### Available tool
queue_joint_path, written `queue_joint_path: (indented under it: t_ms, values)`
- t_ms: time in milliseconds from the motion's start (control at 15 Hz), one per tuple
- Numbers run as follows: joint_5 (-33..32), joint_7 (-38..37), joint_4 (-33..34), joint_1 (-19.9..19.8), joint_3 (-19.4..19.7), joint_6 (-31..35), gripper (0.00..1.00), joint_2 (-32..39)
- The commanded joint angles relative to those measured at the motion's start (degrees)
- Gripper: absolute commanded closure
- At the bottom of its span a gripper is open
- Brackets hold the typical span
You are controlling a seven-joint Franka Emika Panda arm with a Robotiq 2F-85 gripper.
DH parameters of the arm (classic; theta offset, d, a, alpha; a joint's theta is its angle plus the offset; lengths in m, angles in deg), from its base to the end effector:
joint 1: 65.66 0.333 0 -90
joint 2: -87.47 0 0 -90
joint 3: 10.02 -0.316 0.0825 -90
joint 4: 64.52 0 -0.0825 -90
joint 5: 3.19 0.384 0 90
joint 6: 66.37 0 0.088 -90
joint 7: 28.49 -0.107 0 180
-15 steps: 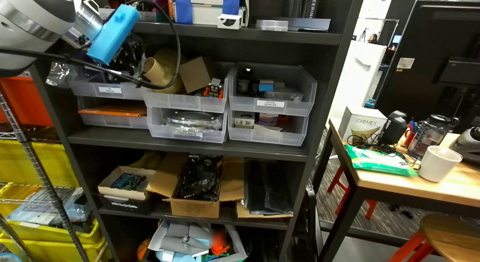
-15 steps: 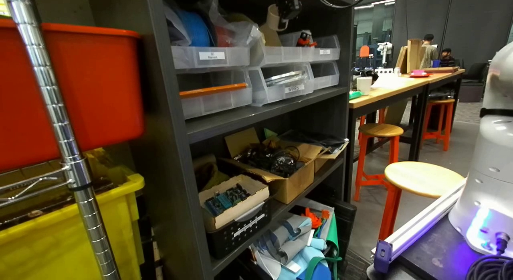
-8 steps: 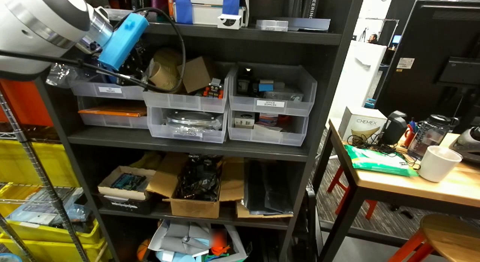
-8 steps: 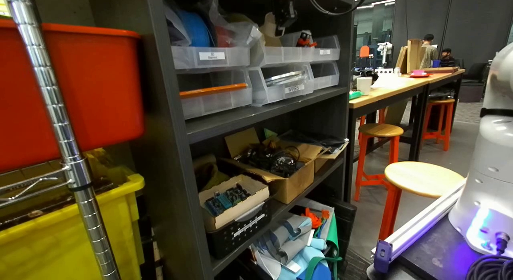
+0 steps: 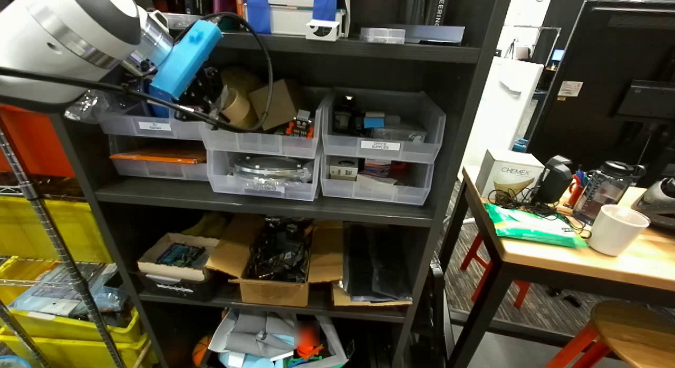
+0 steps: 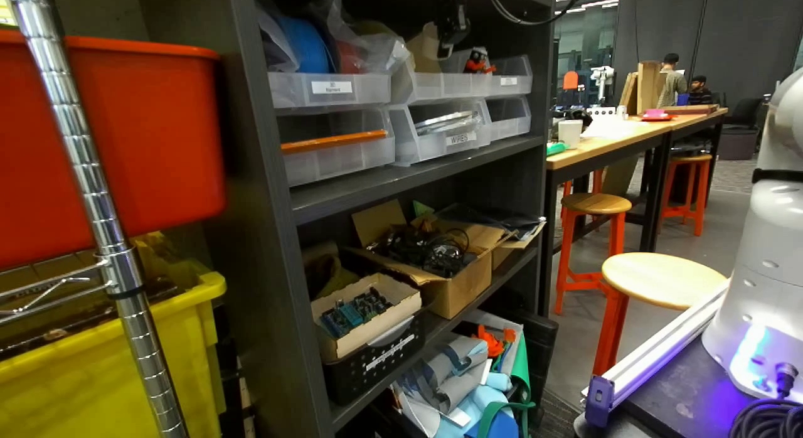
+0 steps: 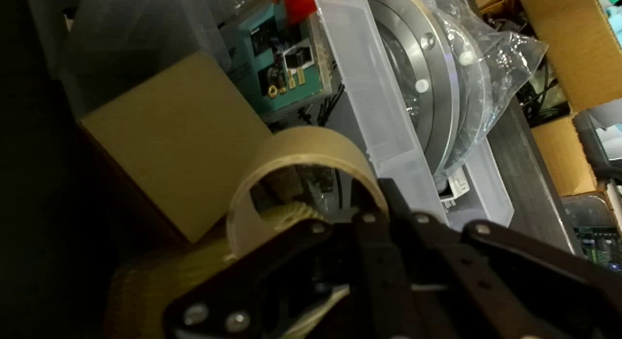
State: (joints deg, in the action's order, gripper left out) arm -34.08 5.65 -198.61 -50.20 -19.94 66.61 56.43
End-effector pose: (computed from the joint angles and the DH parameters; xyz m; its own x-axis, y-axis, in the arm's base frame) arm 0.3896 0.1881 0.5906 0.2657 0.9639 -0.0186 0.7097 -0.1825 0.6804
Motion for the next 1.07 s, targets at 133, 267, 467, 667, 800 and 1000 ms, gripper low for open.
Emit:
queue_joint_path:
  t_ms: [133, 267, 467, 667, 800, 1000]
  values:
    - [-0.22, 0.72, 1.24, -1.16, 1.14, 0.71, 0.99, 0.93]
    - [-0.25, 0.91, 1.71, -1.36, 1.27, 0.72, 0.99, 1.39]
    - [-0.48, 1.05, 2.62, -1.56, 1.24, 0.71, 0.99, 2.27]
    - [-0.44, 1.3, 3.23, -1.59, 1.31, 0.76, 0.72, 3.05]
    - [-0.56, 1.35, 3.45, -1.68, 1.26, 0.68, 0.64, 3.39]
    - [-0.9, 1.11, 3.48, -1.9, 1.02, 0.51, 0.45, 3.32]
